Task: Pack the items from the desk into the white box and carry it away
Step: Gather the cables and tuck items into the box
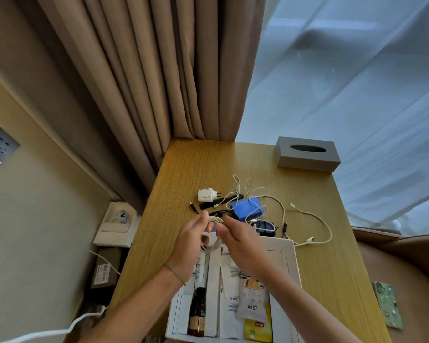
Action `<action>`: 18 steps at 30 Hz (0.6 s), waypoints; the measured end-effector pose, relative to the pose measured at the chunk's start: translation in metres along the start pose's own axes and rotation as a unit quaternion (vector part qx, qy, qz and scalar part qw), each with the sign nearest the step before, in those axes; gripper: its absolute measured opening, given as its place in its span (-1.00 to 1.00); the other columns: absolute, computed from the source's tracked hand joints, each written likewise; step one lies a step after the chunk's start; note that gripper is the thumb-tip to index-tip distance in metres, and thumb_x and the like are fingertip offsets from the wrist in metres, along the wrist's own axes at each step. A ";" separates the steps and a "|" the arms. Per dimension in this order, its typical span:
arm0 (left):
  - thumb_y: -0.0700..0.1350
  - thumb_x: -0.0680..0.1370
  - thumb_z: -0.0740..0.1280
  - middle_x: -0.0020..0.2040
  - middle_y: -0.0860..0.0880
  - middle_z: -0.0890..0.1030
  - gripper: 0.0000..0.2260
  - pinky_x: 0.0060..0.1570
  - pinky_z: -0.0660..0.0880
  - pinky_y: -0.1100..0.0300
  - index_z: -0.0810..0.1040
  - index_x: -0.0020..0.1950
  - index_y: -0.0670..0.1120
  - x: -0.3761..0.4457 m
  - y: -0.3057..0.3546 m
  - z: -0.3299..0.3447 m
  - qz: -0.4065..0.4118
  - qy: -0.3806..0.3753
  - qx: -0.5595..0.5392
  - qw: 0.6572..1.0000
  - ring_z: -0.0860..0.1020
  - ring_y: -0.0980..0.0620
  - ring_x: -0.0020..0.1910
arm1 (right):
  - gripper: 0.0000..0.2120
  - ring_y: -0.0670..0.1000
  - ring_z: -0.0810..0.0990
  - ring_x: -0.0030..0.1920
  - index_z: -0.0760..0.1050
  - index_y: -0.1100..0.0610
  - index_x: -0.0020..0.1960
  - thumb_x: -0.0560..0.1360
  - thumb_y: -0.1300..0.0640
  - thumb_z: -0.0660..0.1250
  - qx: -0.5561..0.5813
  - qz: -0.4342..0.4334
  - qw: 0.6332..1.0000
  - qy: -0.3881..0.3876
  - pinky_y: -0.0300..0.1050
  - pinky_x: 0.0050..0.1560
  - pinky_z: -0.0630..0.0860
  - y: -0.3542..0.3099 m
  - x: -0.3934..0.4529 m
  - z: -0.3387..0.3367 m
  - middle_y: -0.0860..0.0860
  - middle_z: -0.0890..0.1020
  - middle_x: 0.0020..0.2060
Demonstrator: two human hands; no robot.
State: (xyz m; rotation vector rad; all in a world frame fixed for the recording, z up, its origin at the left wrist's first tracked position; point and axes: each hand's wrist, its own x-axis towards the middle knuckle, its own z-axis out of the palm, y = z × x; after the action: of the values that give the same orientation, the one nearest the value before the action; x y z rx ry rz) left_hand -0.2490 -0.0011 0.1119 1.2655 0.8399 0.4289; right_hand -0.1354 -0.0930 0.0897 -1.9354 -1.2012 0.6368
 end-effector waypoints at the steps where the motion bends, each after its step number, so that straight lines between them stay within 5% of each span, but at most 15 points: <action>1: 0.07 0.67 0.14 -0.24 -0.18 0.50 -0.60 -0.22 0.43 0.04 0.42 -0.29 -0.10 -0.001 -0.001 0.003 0.003 -0.005 -0.016 1.000 0.47 -0.12 -0.23 | -0.70 -0.16 0.44 -0.34 0.45 -0.09 -0.21 0.68 -0.05 0.15 0.039 0.018 0.999 0.004 -0.09 -0.26 0.39 0.000 -0.001 0.001 -0.16 0.50 -0.38; 3: 0.11 0.61 0.16 -0.06 -0.15 0.69 -0.62 -0.04 0.60 0.06 0.48 -0.22 -0.15 -0.004 -0.003 0.008 -0.015 -0.025 -0.091 0.995 0.66 -0.09 -0.05 | -0.65 -0.21 0.51 -0.30 0.52 -0.19 -0.23 0.69 -0.02 0.15 0.114 0.054 0.992 0.014 -0.17 -0.22 0.44 -0.002 -0.002 0.003 -0.19 0.57 -0.37; 6: 0.08 0.59 0.16 0.16 -0.18 0.68 -0.60 -0.05 0.64 -0.01 0.61 -0.01 -0.22 -0.007 -0.007 0.013 -0.042 -0.066 -0.178 0.981 0.67 -0.12 0.12 | -0.59 -0.09 0.57 -0.34 0.54 0.03 -0.24 0.69 -0.06 0.12 0.126 0.081 0.989 0.015 0.12 -0.16 0.53 -0.002 -0.007 0.008 -0.03 0.62 -0.40; 10: 0.02 0.66 0.12 0.00 -0.27 0.69 -0.63 -0.35 0.60 0.06 0.55 -0.20 -0.13 -0.006 -0.014 0.014 -0.044 -0.021 -0.167 0.985 0.67 -0.09 -0.21 | -0.54 -0.06 0.63 -0.37 0.58 0.06 -0.26 0.69 -0.10 0.12 0.116 0.139 0.982 -0.048 0.10 -0.11 0.60 0.005 -0.015 0.011 -0.01 0.64 -0.44; 14: -0.01 0.72 0.05 -0.19 -0.22 0.59 -0.65 -0.35 0.55 0.12 0.42 -0.12 -0.20 0.004 -0.027 0.010 -0.020 0.010 -0.069 0.997 0.58 -0.10 -0.32 | -0.65 -0.22 0.57 -0.40 0.66 0.05 -0.11 0.68 -0.03 0.18 0.047 0.160 0.974 -0.151 -0.18 -0.16 0.53 0.020 -0.025 0.003 -0.06 0.64 -0.41; 18: 0.02 0.71 0.04 -0.26 -0.13 0.54 -0.65 -0.36 0.43 0.12 0.38 -0.16 -0.13 0.006 -0.050 0.007 0.004 -0.046 0.073 0.996 0.46 -0.04 -0.36 | -0.78 -0.18 0.56 -0.37 0.68 0.08 0.01 0.65 0.09 0.26 0.013 0.201 0.972 -0.125 -0.23 -0.27 0.52 0.041 -0.038 -0.013 -0.09 0.63 -0.33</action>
State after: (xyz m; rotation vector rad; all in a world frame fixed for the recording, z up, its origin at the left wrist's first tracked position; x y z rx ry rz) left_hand -0.2480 -0.0157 0.0631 1.4128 0.7990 0.3177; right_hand -0.1209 -0.1425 0.0652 -2.1424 -0.9397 1.1289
